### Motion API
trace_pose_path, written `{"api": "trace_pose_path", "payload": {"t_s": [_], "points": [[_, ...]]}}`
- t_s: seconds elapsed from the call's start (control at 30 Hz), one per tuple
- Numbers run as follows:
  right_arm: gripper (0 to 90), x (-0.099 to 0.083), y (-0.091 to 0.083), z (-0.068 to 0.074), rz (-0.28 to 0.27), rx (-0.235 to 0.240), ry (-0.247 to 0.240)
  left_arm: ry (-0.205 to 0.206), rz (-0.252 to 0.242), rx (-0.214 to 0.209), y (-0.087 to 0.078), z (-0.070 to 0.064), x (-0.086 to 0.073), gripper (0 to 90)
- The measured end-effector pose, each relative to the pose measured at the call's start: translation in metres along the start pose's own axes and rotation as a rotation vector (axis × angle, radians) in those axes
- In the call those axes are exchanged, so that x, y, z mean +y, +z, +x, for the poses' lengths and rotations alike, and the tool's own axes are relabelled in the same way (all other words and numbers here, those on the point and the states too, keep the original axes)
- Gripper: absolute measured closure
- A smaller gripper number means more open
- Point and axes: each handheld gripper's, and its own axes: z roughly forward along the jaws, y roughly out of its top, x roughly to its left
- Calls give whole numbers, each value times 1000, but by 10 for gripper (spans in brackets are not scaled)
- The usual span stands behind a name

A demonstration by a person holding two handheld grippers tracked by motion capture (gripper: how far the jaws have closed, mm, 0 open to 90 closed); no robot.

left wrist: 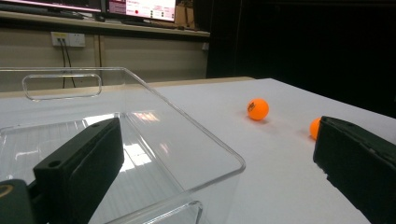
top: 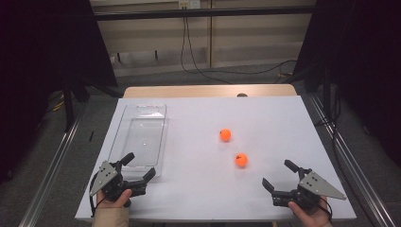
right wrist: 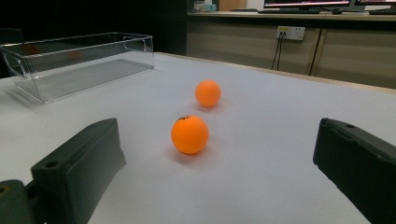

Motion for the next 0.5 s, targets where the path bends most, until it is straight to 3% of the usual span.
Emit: {"api": "trace_pose_path", "payload": {"t_s": [0.27,0.5], "points": [[6,0,0,0,-1,2,0,15,14,-11,2,-2,1,17],[7,0,0,-1,0,2,0,-5,11,-27,7,-7,1,17]]}}
